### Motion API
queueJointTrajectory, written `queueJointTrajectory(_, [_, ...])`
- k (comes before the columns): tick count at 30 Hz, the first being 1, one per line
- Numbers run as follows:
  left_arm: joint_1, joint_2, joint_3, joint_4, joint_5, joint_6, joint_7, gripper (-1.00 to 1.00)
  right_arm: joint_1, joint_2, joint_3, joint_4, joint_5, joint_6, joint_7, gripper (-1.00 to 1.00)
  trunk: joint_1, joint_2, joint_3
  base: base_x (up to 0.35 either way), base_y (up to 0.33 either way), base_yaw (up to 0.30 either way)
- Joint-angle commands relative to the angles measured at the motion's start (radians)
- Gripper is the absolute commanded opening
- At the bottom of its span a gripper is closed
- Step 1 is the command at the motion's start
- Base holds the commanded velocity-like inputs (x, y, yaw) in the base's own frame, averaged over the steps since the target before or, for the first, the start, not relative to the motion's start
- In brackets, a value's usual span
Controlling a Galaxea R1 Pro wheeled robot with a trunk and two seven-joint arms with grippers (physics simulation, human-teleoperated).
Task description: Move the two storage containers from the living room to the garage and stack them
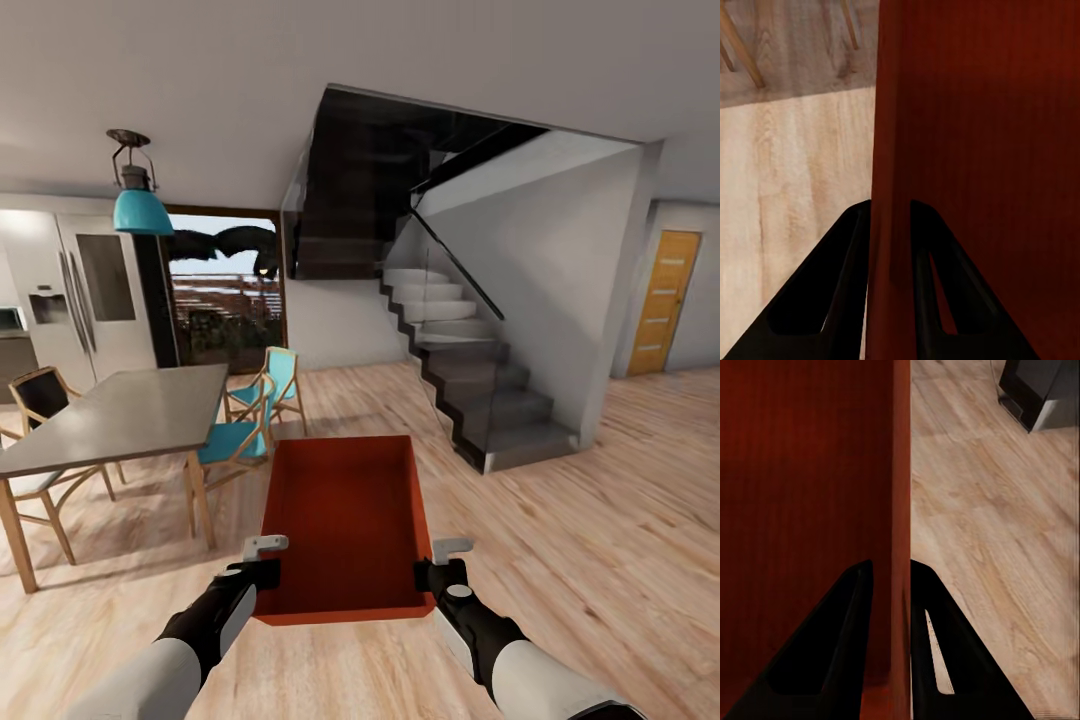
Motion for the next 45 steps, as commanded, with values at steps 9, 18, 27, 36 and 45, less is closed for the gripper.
queueJointTrajectory(9, [0.0, 0.004, 0.004, -0.002, -0.014, 0.008, 0.011, -1.0, -0.002, -0.001, -0.02, 0.001, -0.002, -0.006, -0.01, -1.0, 0.0, -0.001, -0.001, 0.0, 0.0, -0.282])
queueJointTrajectory(18, [0.0, 0.003, 0.007, -0.001, -0.013, 0.008, 0.011, -1.0, -0.002, -0.001, -0.02, 0.001, -0.002, -0.006, -0.01, -1.0, 0.0, -0.001, -0.001, 0.0, 0.0, -0.282])
queueJointTrajectory(27, [0.0, 0.004, 0.005, 0.0, -0.013, 0.009, 0.011, -1.0, -0.002, -0.001, -0.02, 0.001, -0.002, -0.005, -0.01, -1.0, 0.0, -0.001, -0.001, 0.0, 0.0, -0.282])
queueJointTrajectory(36, [0.0, 0.004, 0.005, -0.001, -0.014, 0.008, 0.011, -1.0, -0.002, -0.002, -0.019, -0.002, -0.002, -0.005, -0.008, -1.0, 0.0, -0.001, -0.001, 0.0, 0.0, -0.282])
queueJointTrajectory(45, [0.0, 0.003, 0.004, -0.007, -0.015, 0.008, 0.011, -1.0, -0.002, -0.002, -0.019, -0.003, -0.002, -0.005, -0.008, -1.0, 0.0, -0.001, -0.001, 0.0, 0.0, -0.282])
